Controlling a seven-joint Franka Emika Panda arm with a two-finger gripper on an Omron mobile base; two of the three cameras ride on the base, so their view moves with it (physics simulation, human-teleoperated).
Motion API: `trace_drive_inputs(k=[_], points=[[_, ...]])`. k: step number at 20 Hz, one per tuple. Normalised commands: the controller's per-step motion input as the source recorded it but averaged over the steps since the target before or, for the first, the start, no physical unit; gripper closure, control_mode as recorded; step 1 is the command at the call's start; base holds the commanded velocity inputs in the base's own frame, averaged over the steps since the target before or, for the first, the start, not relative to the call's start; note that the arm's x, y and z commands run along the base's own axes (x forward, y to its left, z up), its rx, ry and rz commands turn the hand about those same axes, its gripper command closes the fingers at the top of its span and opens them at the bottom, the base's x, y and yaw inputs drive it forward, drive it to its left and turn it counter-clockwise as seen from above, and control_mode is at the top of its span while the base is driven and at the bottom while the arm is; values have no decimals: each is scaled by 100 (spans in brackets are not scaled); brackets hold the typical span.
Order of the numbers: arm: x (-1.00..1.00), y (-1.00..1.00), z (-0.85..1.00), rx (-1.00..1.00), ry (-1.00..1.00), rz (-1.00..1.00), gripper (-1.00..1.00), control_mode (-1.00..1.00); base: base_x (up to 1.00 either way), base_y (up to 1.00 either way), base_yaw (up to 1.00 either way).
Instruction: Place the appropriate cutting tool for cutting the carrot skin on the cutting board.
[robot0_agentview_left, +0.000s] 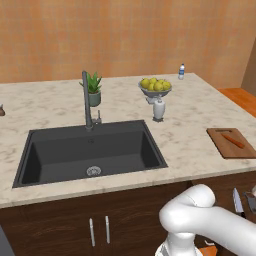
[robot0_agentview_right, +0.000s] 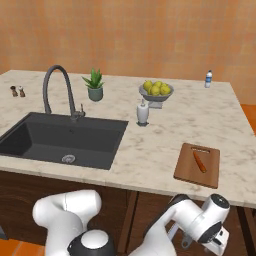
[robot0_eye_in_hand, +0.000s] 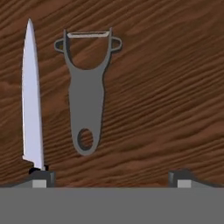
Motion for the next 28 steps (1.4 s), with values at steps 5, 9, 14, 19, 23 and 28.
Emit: trace_drive_inputs(k=[5, 9, 14, 19, 23, 28], points=[[38, 2, -23, -4, 0, -3, -100, -100, 0, 0, 0], [13, 13, -47, -7, 0, 0, -100, -100, 0, 0, 0], [4, 12, -49, -4, 0, 0, -100, -100, 0, 0, 0], [5, 8, -34, 0, 0, 0, -100, -100, 0, 0, 0], [0, 0, -42, 0, 0, 0, -100, -100, 0, 0, 0], [0, 1, -45, 0, 0, 0, -100, -100, 0, 0, 0]])
